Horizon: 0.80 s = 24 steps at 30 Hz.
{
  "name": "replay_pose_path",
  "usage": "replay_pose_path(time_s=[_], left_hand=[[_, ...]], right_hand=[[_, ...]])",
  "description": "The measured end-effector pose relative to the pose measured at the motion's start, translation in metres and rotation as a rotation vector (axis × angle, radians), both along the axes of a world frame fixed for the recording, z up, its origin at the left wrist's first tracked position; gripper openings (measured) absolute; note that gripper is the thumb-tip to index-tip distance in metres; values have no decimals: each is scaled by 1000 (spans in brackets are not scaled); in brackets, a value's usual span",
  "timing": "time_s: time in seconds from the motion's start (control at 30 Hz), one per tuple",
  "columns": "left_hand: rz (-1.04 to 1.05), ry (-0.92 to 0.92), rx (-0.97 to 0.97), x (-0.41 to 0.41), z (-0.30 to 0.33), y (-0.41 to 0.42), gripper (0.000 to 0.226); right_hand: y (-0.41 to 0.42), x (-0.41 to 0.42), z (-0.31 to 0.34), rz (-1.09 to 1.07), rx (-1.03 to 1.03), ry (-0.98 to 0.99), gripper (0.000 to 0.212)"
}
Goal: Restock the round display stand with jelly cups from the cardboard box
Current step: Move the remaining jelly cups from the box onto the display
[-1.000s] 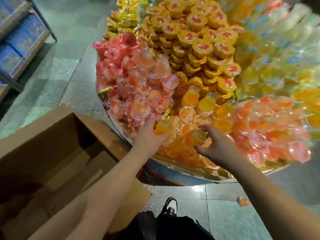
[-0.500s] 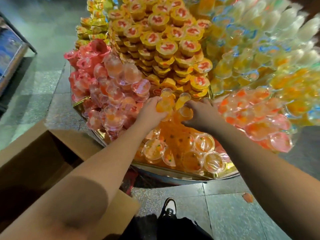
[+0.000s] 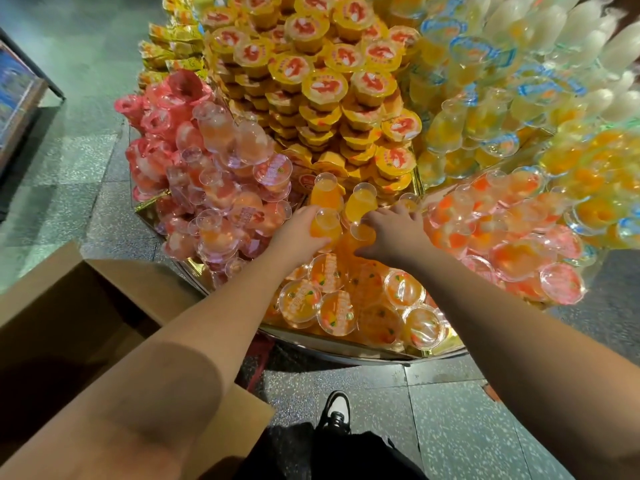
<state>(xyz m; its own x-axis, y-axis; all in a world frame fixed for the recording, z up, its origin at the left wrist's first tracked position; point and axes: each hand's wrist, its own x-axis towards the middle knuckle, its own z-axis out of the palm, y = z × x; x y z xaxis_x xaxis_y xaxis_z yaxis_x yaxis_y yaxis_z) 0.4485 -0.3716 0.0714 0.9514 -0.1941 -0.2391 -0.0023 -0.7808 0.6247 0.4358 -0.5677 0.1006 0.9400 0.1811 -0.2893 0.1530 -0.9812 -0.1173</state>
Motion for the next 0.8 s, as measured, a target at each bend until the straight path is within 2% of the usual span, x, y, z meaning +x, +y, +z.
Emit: replay_pose_path(time_s=[0.33, 0.47, 0.57, 0.7, 0.8], left_hand=[[3, 4, -14, -11, 8, 12, 74], [108, -34, -106, -30, 26, 37, 67], [239, -69, -236, -50, 42, 69, 54], [486, -82, -370, -91, 55, 140, 42], [676, -90, -379, -137, 43, 210, 33]], right_hand=[[2, -8, 15, 9, -19, -6, 89], [20, -14, 42, -12, 97, -172, 69], [61, -18, 62, 51, 245, -279, 51], [149, -27, 73, 221, 357, -172, 33], [226, -41, 65, 359, 367, -83, 30]])
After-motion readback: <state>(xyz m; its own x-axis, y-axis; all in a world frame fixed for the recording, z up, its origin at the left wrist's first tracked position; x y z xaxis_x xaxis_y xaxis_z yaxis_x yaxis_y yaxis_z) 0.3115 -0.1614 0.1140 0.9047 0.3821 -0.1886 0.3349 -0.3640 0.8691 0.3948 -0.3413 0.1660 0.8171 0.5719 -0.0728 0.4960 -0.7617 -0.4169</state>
